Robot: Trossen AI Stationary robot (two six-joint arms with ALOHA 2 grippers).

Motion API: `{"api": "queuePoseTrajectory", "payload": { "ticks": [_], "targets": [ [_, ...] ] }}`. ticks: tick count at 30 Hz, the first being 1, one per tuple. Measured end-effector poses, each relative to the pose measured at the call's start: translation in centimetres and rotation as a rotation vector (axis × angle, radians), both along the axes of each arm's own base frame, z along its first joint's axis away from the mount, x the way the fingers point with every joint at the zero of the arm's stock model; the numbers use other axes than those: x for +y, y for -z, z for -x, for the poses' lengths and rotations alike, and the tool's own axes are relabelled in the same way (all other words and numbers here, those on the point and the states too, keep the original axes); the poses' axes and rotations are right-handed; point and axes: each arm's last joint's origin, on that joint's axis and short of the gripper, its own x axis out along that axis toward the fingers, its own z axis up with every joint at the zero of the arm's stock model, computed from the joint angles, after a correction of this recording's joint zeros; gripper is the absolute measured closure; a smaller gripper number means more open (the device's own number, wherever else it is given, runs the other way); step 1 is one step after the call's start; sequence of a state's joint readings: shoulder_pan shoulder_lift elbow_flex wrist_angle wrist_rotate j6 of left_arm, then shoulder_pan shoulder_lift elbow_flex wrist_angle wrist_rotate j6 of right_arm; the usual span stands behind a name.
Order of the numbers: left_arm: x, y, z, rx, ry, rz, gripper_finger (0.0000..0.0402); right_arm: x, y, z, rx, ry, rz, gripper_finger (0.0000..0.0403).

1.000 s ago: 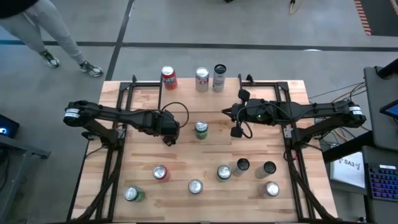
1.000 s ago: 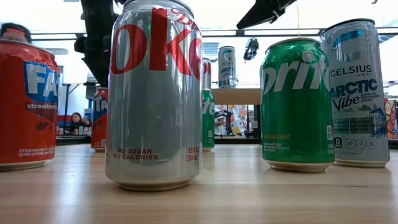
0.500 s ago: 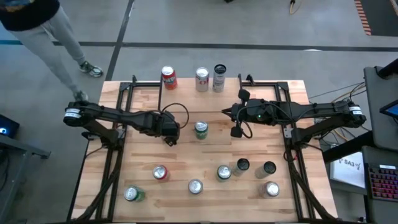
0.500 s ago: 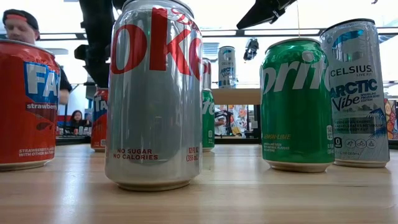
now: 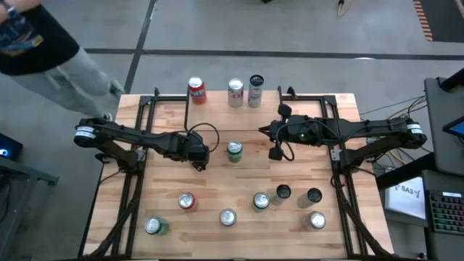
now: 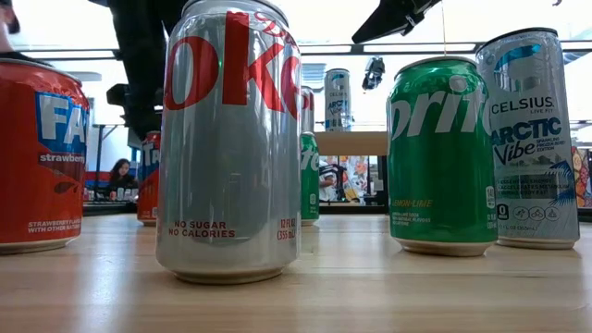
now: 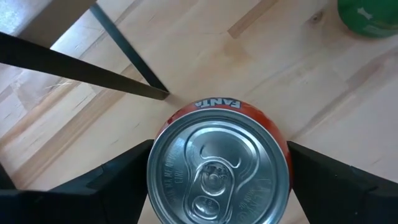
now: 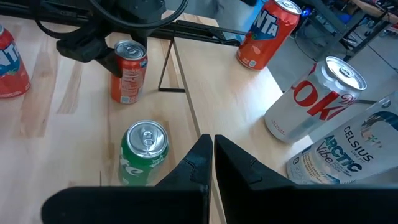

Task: Place canned beverage on shelf
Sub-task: Put the top orange soda can on the shelf aligned with the other orange soda can

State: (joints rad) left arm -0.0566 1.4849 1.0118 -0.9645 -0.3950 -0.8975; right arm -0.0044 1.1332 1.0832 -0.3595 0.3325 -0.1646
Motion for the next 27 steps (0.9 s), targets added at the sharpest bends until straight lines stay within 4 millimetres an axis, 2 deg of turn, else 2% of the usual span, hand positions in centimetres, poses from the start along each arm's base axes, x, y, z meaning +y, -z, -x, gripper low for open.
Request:
{"api": "queuePoseTrajectory", "payload": {
  "ticks": [8, 17, 23, 27],
  "targets": [
    [0.0, 0.0, 0.0, -0.001, -0.003, 0.002, 0.0105, 0.0, 0.0, 0.0, -0.005, 0.004, -0.009, 0.0394],
    [-0.5, -0.8, -0.2, 0.001, 0.04, 0.043, 0.0109, 0.0, 0.0, 0.0, -0.005, 0.004, -0.008, 0.0394],
    [-1.2, -2.9, -0.6, -0.046, 0.096, 0.077, 0.011, 0.0, 0.0, 0.0, -0.006, 0.004, -0.007, 0.0394],
    [-1.6, -5.1, -1.1, -0.099, 0.135, 0.075, 0.011, 0.0, 0.0, 0.0, -0.005, 0.003, -0.007, 0.0394]
  ]
}}
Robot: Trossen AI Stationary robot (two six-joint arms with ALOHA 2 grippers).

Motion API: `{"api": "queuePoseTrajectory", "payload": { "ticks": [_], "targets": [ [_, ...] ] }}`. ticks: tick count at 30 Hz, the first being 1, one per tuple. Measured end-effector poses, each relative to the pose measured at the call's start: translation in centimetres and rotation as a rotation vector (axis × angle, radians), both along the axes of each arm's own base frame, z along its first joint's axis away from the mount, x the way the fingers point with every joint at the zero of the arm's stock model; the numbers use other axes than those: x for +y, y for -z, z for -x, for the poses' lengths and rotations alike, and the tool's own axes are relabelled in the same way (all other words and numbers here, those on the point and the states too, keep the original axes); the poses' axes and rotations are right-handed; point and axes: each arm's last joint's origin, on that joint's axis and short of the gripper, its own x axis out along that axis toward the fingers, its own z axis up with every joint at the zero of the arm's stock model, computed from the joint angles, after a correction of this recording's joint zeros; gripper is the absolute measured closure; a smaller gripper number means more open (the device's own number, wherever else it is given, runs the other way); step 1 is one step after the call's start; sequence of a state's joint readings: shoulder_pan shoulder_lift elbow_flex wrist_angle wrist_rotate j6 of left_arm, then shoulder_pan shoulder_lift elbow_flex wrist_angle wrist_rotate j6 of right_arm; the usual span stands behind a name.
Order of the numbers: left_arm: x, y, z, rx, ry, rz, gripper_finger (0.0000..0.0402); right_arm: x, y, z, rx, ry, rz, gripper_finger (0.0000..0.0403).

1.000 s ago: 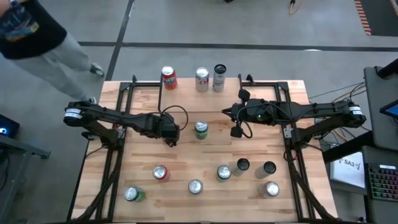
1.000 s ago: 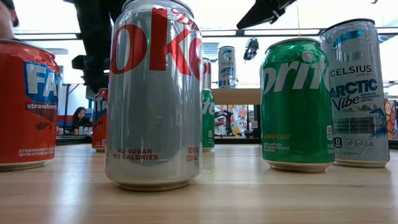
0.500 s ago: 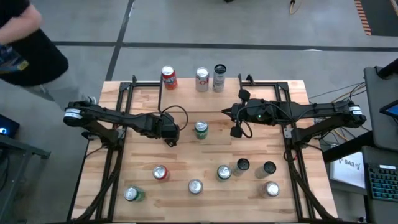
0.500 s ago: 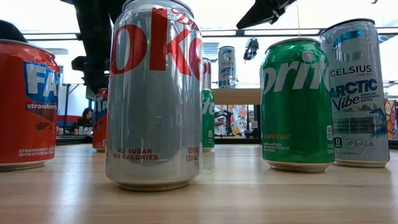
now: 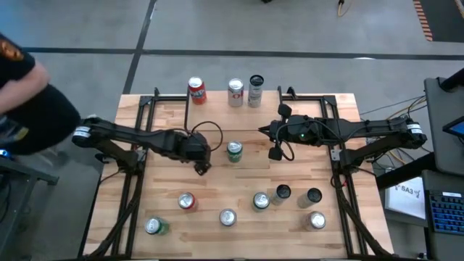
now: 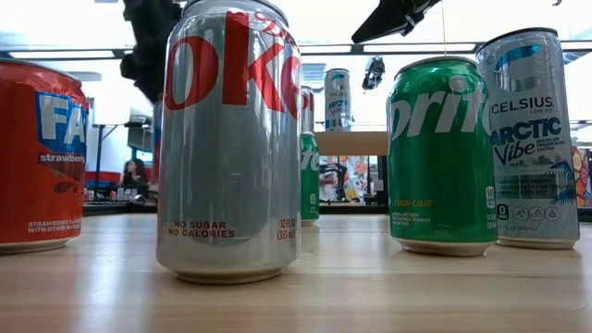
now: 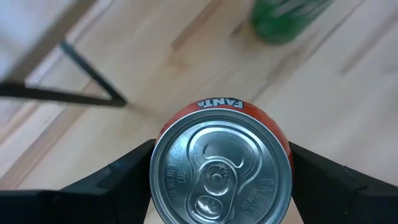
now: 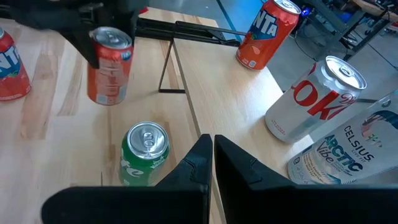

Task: Place canned beverage on shelf
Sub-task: Put the top orange soda can on the shelf aligned with the other orange soda can

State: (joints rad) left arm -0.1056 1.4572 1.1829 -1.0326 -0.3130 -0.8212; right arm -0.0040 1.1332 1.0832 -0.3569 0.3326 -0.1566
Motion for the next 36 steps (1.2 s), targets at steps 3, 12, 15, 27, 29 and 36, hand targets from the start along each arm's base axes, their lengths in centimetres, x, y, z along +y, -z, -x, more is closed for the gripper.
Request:
{"api": "queuePoseTrajectory", "payload": {
  "ticks": [3, 12, 15, 27, 29, 36],
  "targets": [
    [-0.2, -1.6, -0.4, -0.041, 0.034, -0.009, 0.011, 0.0, 0.0, 0.0, 0.0, 0.0, 0.0, 0.0394],
    [-0.6, -5.6, -1.0, -0.128, 0.109, -0.035, 0.011, 0.0, 0.0, 0.0, 0.001, -0.001, 0.002, 0.0394],
    [-0.5, -7.5, -0.9, -0.156, 0.127, -0.043, 0.011, 0.0, 0.0, 0.0, 0.004, -0.001, 0.004, 0.0394],
    [2.7, -13.2, -0.7, -0.289, 0.116, -0.126, 0.0111, 0.0, 0.0, 0.1, 0.016, 0.005, -0.009, 0.0394],
    [3.5, -13.6, -0.6, -0.287, 0.104, -0.14, 0.0111, 0.0, 0.1, 0.1, 0.022, 0.005, -0.01, 0.0394],
    [5.6, -14.6, 0.2, -0.271, 0.042, -0.159, 0.0111, 0.0, 0.1, 0.2, 0.026, 0.012, -0.023, 0.0394]
  ]
}}
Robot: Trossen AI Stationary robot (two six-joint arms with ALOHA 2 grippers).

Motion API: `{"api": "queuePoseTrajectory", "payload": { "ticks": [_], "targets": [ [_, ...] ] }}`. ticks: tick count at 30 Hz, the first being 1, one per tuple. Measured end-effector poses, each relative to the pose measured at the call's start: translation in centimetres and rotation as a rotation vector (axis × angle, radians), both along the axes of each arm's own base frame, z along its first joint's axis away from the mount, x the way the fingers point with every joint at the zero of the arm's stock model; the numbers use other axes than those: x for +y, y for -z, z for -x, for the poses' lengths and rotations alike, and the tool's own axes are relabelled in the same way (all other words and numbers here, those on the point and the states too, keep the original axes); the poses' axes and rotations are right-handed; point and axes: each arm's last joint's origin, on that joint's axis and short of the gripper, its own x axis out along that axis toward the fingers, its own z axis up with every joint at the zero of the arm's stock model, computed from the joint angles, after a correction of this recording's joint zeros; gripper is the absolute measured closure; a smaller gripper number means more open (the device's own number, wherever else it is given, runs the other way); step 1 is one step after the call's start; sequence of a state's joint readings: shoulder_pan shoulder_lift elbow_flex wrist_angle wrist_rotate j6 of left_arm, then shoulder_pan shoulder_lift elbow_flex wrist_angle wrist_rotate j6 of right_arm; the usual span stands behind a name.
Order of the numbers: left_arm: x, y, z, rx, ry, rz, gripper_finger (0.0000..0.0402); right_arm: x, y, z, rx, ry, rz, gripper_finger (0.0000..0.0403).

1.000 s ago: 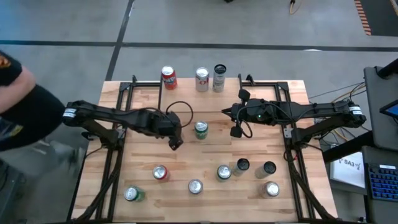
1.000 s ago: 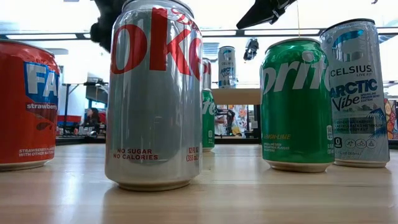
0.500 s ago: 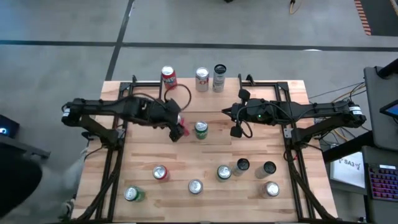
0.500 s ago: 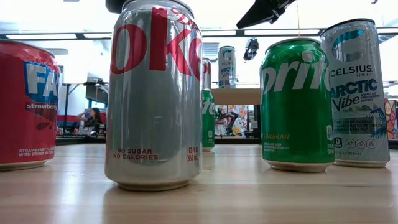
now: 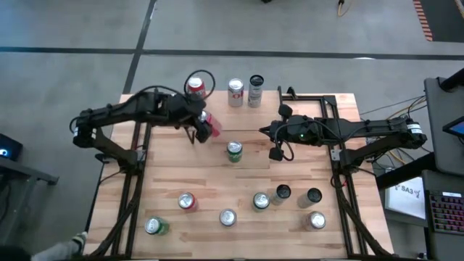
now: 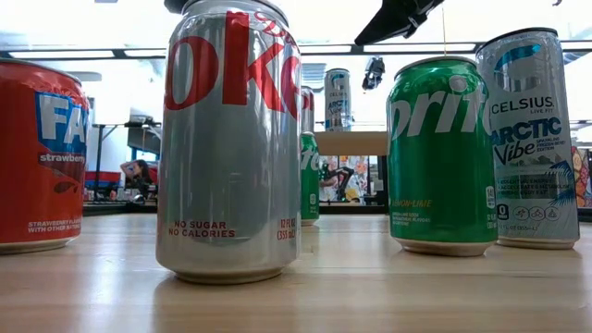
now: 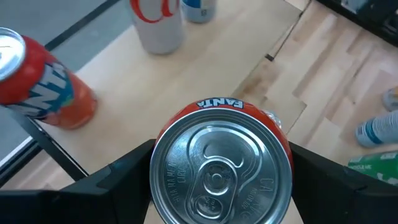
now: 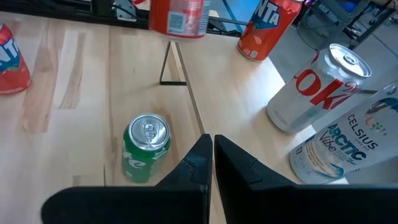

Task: Place canned beverage on shelf
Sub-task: Put the top orange soda can on the shelf aligned with the other orange soda can

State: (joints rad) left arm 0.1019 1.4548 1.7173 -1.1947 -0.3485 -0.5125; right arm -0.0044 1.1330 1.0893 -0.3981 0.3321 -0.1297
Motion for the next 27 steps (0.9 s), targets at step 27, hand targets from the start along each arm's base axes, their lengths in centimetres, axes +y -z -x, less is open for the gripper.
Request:
{"api": "queuePoseTrajectory", "payload": {
  "ticks": [27],
  "targets": [
    [6.7, 3.2, -0.9, 0.197, -0.178, 0.042, 0.0111, 0.0, 0.1, 0.1, 0.008, 0.01, -0.016, 0.0394]
  ]
}}
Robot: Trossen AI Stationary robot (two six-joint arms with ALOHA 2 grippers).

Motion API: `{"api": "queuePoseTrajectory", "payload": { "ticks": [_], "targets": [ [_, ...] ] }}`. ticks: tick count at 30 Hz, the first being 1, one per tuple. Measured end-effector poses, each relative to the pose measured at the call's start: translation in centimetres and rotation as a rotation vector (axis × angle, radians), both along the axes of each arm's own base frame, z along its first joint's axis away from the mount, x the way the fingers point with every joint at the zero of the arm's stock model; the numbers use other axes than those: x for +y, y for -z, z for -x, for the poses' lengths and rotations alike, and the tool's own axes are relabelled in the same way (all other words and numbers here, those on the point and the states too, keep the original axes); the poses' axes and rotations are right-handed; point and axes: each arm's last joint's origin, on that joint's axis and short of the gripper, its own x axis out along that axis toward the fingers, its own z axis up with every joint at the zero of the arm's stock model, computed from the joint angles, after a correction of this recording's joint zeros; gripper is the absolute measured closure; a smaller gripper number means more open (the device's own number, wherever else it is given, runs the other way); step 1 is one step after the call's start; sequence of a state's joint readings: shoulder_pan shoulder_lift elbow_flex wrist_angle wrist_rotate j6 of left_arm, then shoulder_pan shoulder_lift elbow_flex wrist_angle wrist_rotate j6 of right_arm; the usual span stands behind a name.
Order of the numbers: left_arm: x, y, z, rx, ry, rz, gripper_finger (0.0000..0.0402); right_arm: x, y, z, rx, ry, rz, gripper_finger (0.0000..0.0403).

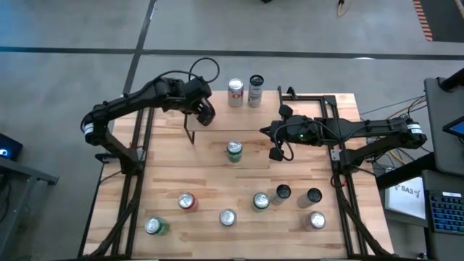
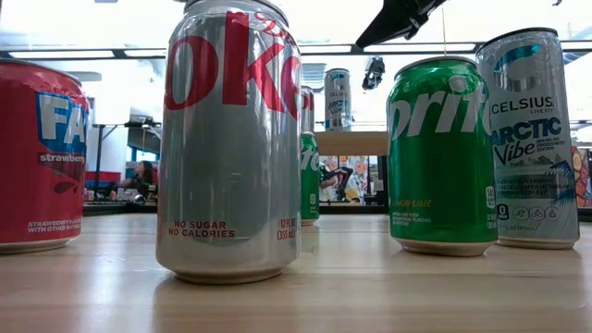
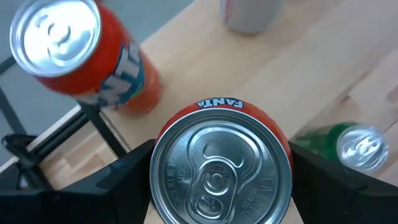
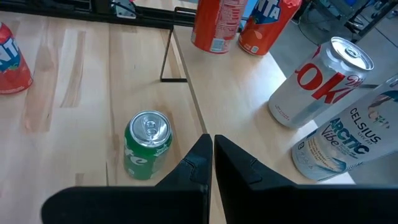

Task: Place canned beverage on shelf
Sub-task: Put the top orange soda can on the shelf aligned with the other orange soda can

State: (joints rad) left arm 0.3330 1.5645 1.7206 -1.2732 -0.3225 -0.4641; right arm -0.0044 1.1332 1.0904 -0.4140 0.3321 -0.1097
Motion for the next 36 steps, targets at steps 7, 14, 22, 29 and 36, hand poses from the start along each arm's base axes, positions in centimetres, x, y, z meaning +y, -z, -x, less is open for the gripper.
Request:
{"api": "queuePoseTrajectory", "payload": {
  "ticks": [7, 14, 22, 29, 36],
  "targets": [
    [0.4, 0.6, -0.2, 0.028, -0.033, 0.011, 0.0107, 0.0, 0.0, 0.0, 0.007, -0.009, 0.015, 0.0394],
    [0.6, 1.2, -0.7, 0.051, -0.039, 0.023, 0.0107, 0.0, 0.1, 0.0, 0.019, -0.015, 0.024, 0.0394],
    [1.0, 1.6, -1.0, 0.06, -0.05, 0.022, 0.0103, 0.0, 0.1, 0.0, 0.022, -0.017, 0.028, 0.0394],
    [1.2, 1.6, -1.0, 0.063, -0.052, 0.021, 0.0089, 0.0, 0.1, 0.0, 0.021, -0.017, 0.027, 0.0394],
    [1.2, 1.6, -1.0, 0.058, -0.043, 0.016, 0.0079, 0.0, 0.2, 0.1, 0.03, -0.015, 0.024, 0.0394]
  ]
}}
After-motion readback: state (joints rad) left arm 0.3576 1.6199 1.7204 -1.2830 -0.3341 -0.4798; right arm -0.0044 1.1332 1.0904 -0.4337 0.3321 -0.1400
